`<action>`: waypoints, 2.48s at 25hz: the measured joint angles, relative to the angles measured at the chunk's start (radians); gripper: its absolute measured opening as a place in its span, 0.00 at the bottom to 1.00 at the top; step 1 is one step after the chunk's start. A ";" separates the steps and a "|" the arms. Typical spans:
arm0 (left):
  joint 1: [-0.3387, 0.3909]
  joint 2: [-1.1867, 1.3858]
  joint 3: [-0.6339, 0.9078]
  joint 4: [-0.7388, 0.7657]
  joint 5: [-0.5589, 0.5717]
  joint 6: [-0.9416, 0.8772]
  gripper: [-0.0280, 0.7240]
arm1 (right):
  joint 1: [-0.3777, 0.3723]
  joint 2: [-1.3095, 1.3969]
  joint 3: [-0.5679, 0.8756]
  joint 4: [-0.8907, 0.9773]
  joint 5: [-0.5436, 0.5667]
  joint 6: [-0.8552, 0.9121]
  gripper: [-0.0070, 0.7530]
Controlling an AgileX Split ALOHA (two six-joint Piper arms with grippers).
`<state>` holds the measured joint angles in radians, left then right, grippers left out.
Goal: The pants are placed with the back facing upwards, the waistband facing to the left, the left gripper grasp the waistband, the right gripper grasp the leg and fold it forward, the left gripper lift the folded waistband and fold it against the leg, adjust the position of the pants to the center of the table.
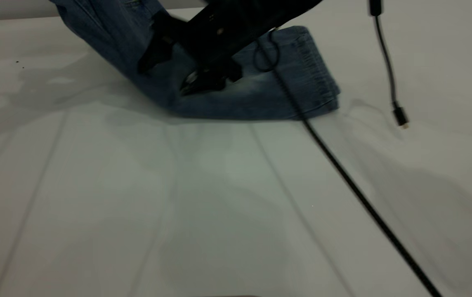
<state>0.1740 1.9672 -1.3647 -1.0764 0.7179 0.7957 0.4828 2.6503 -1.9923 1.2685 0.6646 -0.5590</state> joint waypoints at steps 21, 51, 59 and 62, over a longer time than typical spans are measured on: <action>-0.423 0.057 0.000 0.012 -0.231 0.063 0.14 | -0.376 -0.344 -0.152 -0.216 0.258 0.024 0.75; -0.398 -0.227 0.000 0.144 -0.449 0.213 0.80 | -0.143 -0.262 -0.157 -0.771 0.448 0.314 0.74; -0.380 -0.251 0.002 0.151 -0.365 0.202 0.80 | 0.006 -0.088 -0.157 -1.142 0.322 0.657 0.73; -0.380 -0.251 0.002 0.154 -0.351 0.191 0.80 | 0.015 -0.036 -0.159 -1.205 0.289 0.746 0.73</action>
<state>-0.2063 1.7158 -1.3627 -0.9222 0.3673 0.9866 0.4981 2.6140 -2.1508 0.0639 0.9534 0.1870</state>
